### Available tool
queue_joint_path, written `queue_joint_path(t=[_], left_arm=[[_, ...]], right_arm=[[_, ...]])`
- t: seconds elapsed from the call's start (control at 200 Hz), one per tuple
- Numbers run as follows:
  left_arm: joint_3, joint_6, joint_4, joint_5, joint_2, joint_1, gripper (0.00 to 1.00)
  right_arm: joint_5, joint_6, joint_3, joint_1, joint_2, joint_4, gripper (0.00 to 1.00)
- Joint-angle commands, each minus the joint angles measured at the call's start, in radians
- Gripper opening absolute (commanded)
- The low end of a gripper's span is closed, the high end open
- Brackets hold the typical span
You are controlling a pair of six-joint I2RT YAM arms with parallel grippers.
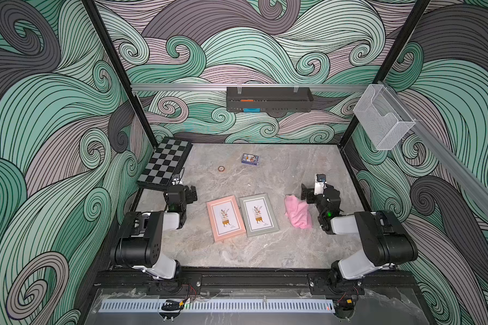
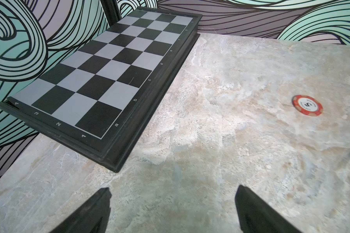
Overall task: Wipe the picture frame with a cloth
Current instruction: Pick up the cleaning item at the center of the board.
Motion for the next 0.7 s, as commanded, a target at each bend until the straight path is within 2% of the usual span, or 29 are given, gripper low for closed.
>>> queue_joint_path(t=[0.0, 0.525, 0.6, 0.695], left_arm=[[0.025, 0.012, 0.008, 0.009, -0.009, 0.009, 0.99], [0.025, 0.012, 0.008, 0.01, -0.009, 0.011, 0.99], [0.036, 0.007, -0.01, 0.056, -0.009, 0.029, 0.99], [0.017, 0.034, 0.029, 0.049, -0.032, 0.027, 0.99]], right_arm=[[-0.016, 0.007, 0.013, -0.006, -0.001, 0.004, 0.99], [-0.016, 0.008, 0.016, -0.006, 0.0, 0.0, 0.99], [-0.016, 0.008, 0.02, -0.006, 0.001, -0.003, 0.99], [-0.007, 0.005, 0.007, -0.004, -0.006, 0.015, 0.99]])
